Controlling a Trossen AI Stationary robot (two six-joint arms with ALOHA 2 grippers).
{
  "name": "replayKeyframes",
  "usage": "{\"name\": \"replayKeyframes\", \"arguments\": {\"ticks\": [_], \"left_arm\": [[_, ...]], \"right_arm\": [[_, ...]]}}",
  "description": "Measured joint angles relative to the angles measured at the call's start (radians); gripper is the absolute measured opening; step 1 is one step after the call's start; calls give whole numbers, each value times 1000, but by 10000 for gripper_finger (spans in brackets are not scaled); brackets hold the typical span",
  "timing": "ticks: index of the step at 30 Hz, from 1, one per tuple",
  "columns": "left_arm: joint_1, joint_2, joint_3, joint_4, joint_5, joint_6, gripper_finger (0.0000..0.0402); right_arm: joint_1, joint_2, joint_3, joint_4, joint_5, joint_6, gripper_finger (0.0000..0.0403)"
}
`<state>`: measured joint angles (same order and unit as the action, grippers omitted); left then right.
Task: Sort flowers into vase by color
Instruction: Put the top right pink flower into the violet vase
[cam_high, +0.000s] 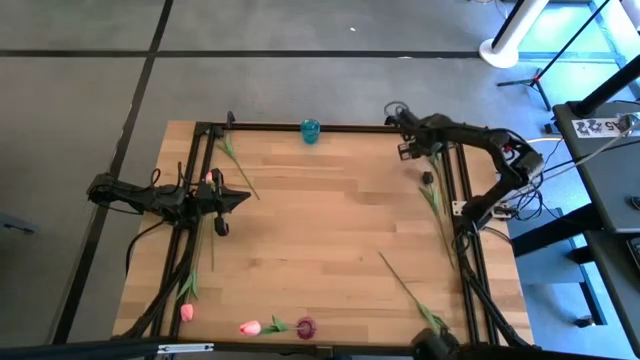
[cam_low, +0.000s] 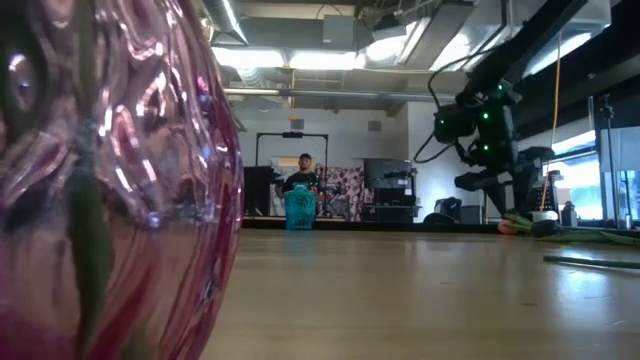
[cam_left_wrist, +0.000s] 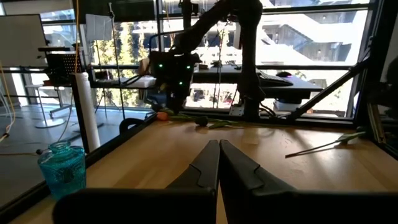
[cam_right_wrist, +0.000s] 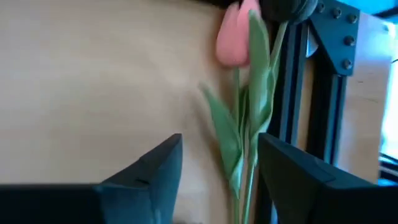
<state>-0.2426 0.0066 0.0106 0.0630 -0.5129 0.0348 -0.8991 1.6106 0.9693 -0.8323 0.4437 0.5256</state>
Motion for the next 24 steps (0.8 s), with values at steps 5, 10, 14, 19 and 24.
{"name": "replayKeyframes", "arguments": {"ticks": [5, 10, 14, 19, 24], "left_arm": [[0, 0, 0, 0, 0, 0, 4], [0, 0, 0, 0, 0, 0, 4], [0, 0, 0, 0, 0, 0, 4], [0, 0, 0, 0, 0, 0, 4], [0, 0, 0, 0, 0, 0, 4]], "right_arm": [[-69, 49, 34, 48, 6, -2, 148], [-78, 123, 59, 29, 18, 57, 95], [-75, 175, 60, 1, 26, 90, 62], [-55, 191, 61, -27, -65, 93, 34], [5, 167, 61, -4, -176, 68, 12]]}}
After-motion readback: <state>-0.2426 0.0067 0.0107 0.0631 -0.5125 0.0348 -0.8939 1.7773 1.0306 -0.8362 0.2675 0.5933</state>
